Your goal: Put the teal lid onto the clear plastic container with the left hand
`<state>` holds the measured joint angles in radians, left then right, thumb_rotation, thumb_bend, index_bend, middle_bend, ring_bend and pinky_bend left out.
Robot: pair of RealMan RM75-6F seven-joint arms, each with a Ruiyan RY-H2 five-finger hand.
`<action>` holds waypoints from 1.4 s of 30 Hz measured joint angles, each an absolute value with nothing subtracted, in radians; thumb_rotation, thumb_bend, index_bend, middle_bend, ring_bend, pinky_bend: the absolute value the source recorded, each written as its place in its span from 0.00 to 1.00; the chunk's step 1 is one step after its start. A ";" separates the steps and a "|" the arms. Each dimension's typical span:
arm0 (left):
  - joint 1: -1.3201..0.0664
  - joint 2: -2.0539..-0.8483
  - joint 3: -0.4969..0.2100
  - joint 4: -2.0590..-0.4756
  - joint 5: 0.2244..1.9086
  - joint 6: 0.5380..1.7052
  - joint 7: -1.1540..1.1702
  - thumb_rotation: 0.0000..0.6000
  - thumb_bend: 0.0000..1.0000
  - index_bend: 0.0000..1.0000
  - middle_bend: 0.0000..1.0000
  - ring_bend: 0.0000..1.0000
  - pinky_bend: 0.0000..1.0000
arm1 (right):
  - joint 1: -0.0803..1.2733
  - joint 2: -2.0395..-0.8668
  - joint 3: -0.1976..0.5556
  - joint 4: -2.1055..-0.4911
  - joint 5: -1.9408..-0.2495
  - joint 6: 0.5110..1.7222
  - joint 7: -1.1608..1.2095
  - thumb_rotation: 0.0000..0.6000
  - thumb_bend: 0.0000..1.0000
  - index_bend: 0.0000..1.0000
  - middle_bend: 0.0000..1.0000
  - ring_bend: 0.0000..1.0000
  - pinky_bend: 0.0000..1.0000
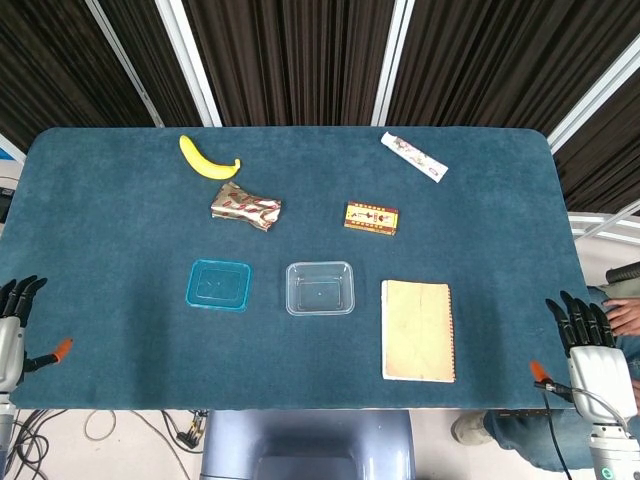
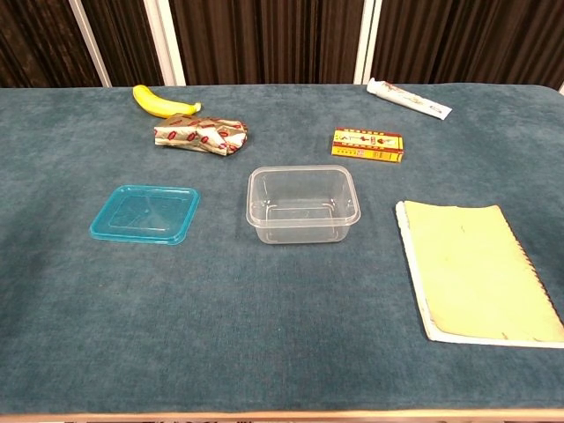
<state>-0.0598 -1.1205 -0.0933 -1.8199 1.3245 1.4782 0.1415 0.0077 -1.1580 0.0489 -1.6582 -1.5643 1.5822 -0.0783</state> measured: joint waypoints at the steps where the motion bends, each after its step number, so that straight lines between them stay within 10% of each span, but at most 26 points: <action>1: -0.060 -1.122 -0.093 -1.816 1.329 1.479 0.142 1.00 0.17 0.09 0.06 0.00 0.00 | 0.008 -1.158 0.049 -1.658 -1.564 1.581 -0.078 1.00 0.27 0.09 0.01 0.02 0.00; 10: -0.128 -1.107 -0.106 -1.780 1.324 1.365 0.128 1.00 0.15 0.01 0.05 0.00 0.00 | 0.014 -1.161 0.054 -1.657 -1.540 1.560 -0.077 1.00 0.27 0.09 0.01 0.02 0.00; 24: -0.451 -1.068 -0.186 -1.675 1.088 0.875 0.237 1.00 0.13 0.00 0.04 0.00 0.00 | 0.014 -1.160 0.057 -1.664 -1.517 1.545 -0.088 1.00 0.27 0.09 0.01 0.02 0.00; 42: -0.724 -1.278 -0.166 -1.544 0.792 0.779 0.534 1.00 0.10 0.00 0.05 0.00 0.00 | 0.015 -1.151 0.068 -1.686 -1.468 1.519 -0.069 1.00 0.27 0.09 0.01 0.02 0.00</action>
